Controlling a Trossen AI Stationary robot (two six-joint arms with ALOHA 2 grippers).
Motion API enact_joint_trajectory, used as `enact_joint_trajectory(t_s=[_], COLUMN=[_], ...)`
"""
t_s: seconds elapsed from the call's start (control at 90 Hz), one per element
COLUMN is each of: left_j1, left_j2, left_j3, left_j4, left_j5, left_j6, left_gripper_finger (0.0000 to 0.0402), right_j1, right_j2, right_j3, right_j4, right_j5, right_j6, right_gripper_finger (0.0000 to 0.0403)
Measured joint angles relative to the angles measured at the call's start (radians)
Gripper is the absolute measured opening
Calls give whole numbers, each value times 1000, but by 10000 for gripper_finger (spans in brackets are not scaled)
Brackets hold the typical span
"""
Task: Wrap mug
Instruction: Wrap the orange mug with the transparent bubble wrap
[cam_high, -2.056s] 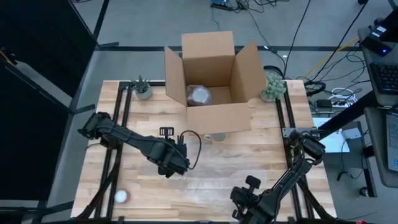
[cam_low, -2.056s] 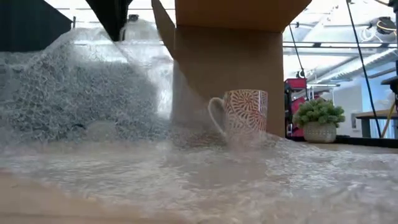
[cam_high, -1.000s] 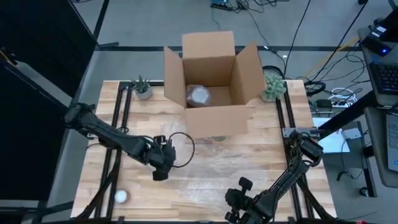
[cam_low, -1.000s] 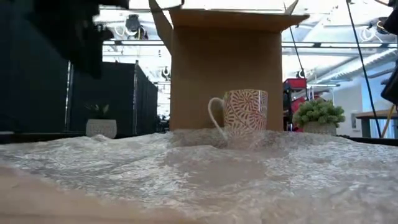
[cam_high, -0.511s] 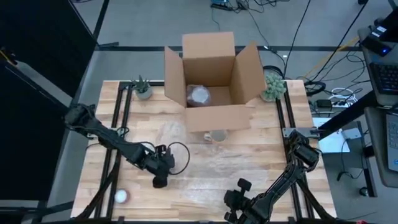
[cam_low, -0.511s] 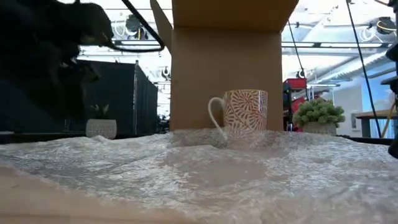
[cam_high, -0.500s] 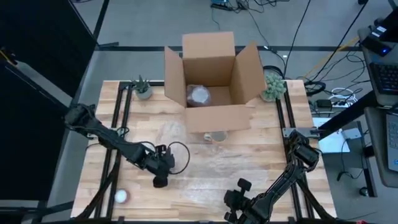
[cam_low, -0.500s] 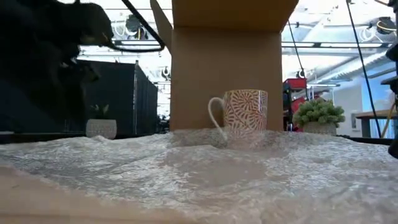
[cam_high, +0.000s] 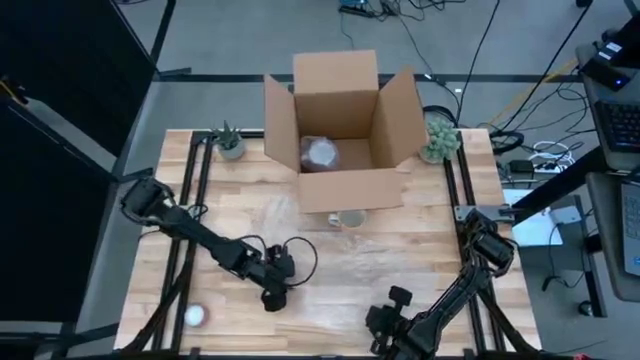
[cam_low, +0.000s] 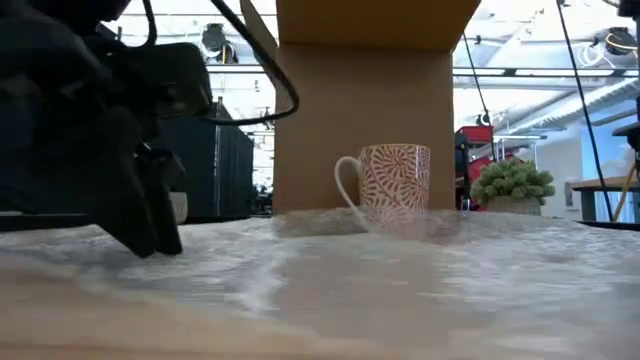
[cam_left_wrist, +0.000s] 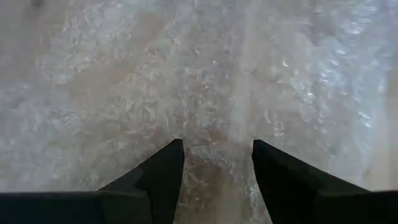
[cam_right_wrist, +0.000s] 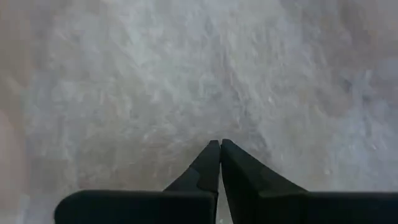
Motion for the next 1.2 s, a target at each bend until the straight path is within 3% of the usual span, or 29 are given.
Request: enact_joint_trajectory(t_s=[0.244, 0.478, 0.711, 0.889, 1.1, 1.2], left_j1=[-66, -129, -127, -124, -124, -128], left_j2=[1, 1, -85, -187, -238, -237], left_j3=[-2, -1, 64, 68, 68, 68], left_j4=[52, 119, 92, 74, -9, -54], left_j5=[16, 29, 24, -24, -112, -114], left_j6=[-87, -134, -81, 0, 59, 52], left_gripper_finger=[180, 180, 180, 180, 180, 180], right_j1=[5, 2, -28, -132, -333, -436], right_j2=[-1, -75, -220, -291, -284, -283], right_j3=[-1, -1, 0, 0, 0, 0], right_j4=[-280, -282, -183, -148, -61, -36], right_j5=[-81, -95, 125, 225, 226, 226], right_j6=[-15, 57, 132, -43, -517, -651], right_gripper_finger=[0, 0, 4, 60, 168, 203])
